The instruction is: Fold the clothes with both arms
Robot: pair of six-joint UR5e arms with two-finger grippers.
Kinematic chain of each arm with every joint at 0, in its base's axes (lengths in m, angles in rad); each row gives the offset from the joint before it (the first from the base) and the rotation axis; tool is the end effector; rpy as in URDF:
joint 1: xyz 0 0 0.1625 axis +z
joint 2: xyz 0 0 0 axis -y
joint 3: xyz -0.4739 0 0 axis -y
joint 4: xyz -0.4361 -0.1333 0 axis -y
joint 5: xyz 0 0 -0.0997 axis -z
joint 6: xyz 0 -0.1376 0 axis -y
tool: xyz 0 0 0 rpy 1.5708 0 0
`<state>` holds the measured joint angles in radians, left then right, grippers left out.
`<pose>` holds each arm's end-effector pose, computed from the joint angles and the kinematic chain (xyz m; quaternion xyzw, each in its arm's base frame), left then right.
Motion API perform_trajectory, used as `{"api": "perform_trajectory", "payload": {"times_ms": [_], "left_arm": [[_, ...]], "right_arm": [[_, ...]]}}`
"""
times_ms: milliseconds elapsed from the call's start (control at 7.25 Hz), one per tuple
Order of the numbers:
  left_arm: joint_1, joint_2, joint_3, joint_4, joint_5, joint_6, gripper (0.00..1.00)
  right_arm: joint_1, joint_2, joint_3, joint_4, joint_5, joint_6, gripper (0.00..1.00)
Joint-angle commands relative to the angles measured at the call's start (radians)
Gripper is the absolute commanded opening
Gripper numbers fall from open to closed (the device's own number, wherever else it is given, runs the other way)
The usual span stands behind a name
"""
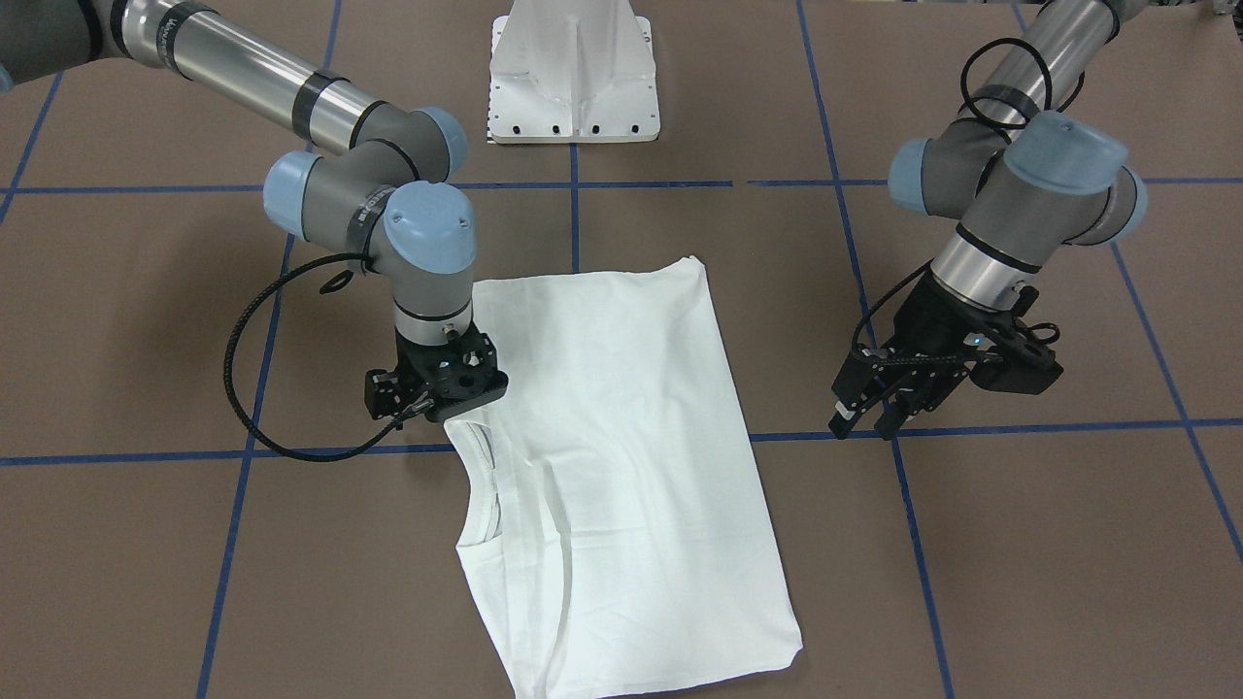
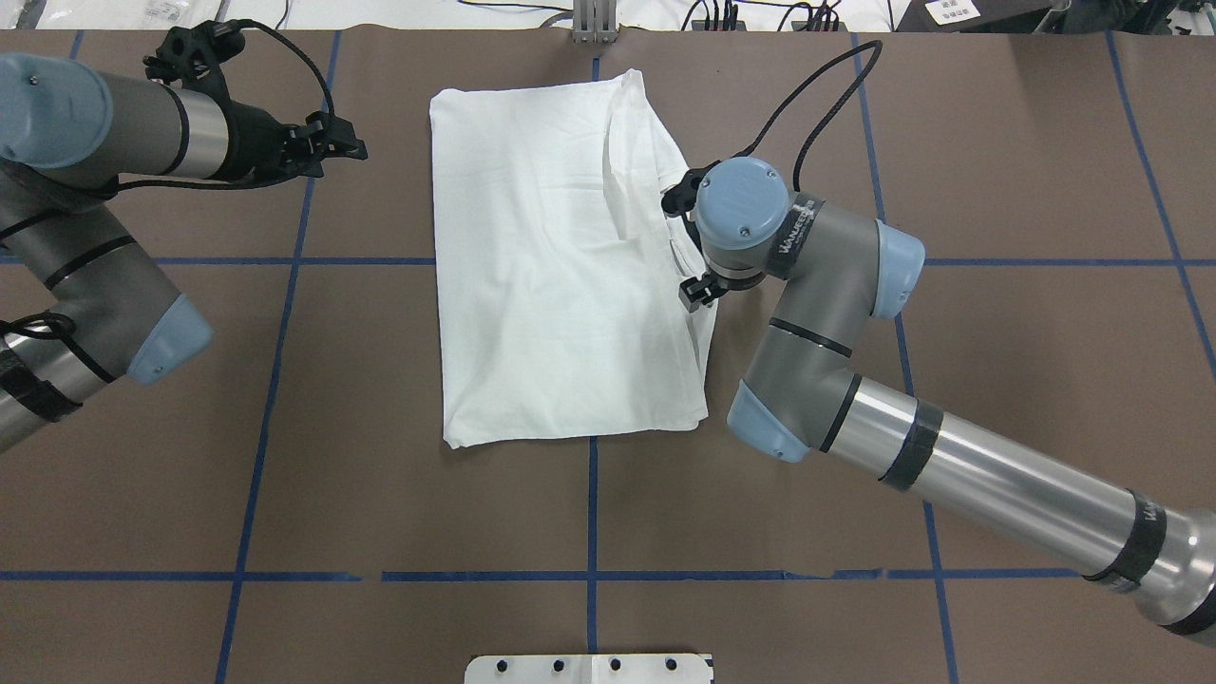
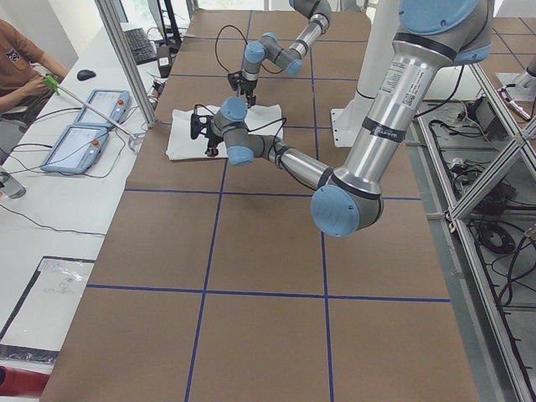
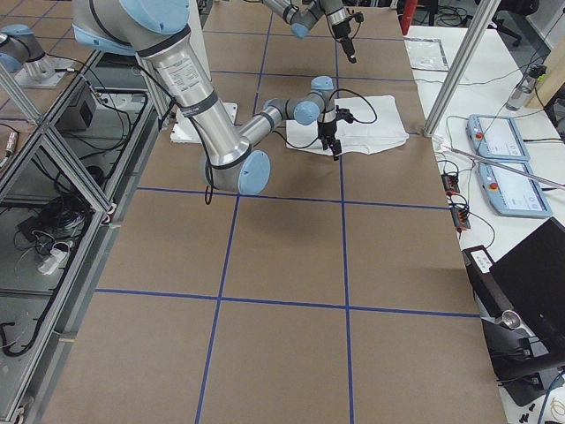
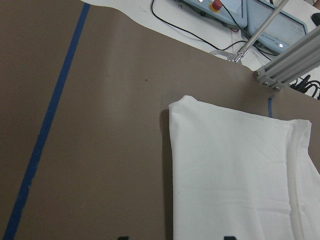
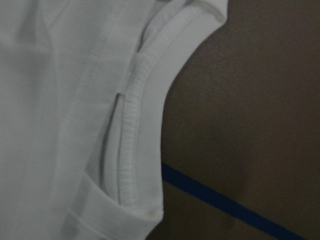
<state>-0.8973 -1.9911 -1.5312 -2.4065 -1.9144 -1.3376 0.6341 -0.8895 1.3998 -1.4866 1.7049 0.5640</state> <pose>0.4025 -0.6439 0.3846 0.1831 0.5506 -0.1712 0.7963 -0.6070 -0.5890 0.3747 0.1701 -0.2461 -0.1960 0.9338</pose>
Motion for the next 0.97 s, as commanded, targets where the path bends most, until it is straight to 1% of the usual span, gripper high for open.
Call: {"api": "perform_trajectory", "payload": {"times_ms": [0,138,414,552,690,828], "left_arm": [[0.0,0.0,-0.023,0.013,0.0,0.0,0.7],[0.0,-0.002,-0.027,0.027,0.0,0.0,0.7],[0.0,0.002,-0.047,0.029,-0.002,0.0,0.7],[-0.002,0.003,-0.059,0.03,-0.009,0.0,0.7],[-0.003,0.008,-0.07,0.029,-0.03,0.002,0.7],[-0.003,0.032,-0.09,0.029,-0.043,0.003,0.7]], "right_arm": [[0.085,-0.023,0.019,-0.012,0.077,-0.075,1.0],[0.093,-0.016,0.056,-0.014,0.103,-0.064,1.0],[0.087,0.05,0.061,-0.006,0.104,0.029,1.0],[0.073,0.101,0.041,-0.007,0.104,0.104,1.0],[0.041,0.119,0.01,-0.004,0.098,0.134,1.0],[0.038,0.165,-0.036,-0.003,0.098,0.142,1.0]]}}
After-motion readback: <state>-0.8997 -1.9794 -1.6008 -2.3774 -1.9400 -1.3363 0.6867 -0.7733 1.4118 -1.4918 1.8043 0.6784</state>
